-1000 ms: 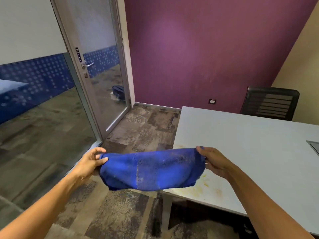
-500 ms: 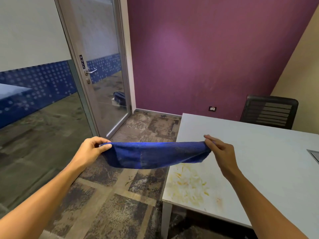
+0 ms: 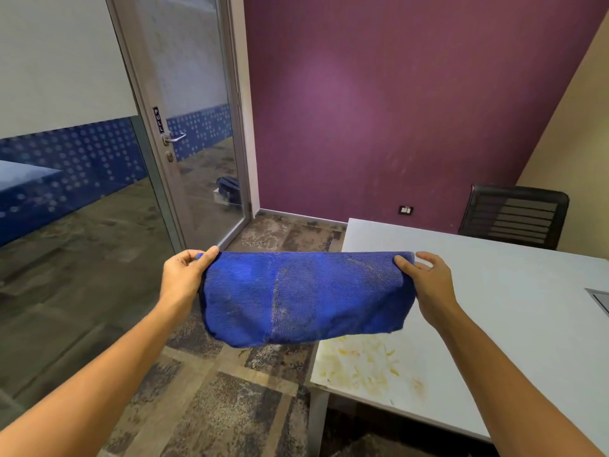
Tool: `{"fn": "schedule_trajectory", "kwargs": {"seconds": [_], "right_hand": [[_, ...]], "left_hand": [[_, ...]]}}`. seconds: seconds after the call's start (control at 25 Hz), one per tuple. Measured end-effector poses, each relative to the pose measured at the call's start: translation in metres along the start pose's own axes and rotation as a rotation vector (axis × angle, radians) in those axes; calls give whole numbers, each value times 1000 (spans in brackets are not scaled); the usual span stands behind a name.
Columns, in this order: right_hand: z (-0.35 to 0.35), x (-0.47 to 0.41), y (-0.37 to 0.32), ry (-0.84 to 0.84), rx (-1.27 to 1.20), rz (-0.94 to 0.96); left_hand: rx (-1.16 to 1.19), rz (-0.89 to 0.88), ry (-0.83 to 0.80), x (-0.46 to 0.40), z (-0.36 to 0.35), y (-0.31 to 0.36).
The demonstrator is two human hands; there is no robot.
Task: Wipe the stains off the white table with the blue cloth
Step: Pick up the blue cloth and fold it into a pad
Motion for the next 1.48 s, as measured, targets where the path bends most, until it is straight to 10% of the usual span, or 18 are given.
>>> {"fn": "schedule_trajectory", "kwargs": {"seconds": [0.28,0.6,1.32,1.48], "right_hand": [[-12,20,-18,151,107,126],[-107,97,-5,-194,126,96],[-93,136,-35,-293,266,428],[-85,111,-23,-342,794,487]], "left_hand": [[-115,-72,16,27,-58,33],[-49,-97,-283,90,-162,61],[0,-206,-421,100,-175,105],[93,-226,-536,85,-170,121]]}}
Point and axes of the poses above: each hand's wrist, its own x-axis away from the middle knuckle, its own z-axis out of the back of the hand, y = z × x, the point moved 10 cm from there along -x, towards the middle knuckle, and after that the axes turned 14 degrees about -z, right-handed, at the moved point
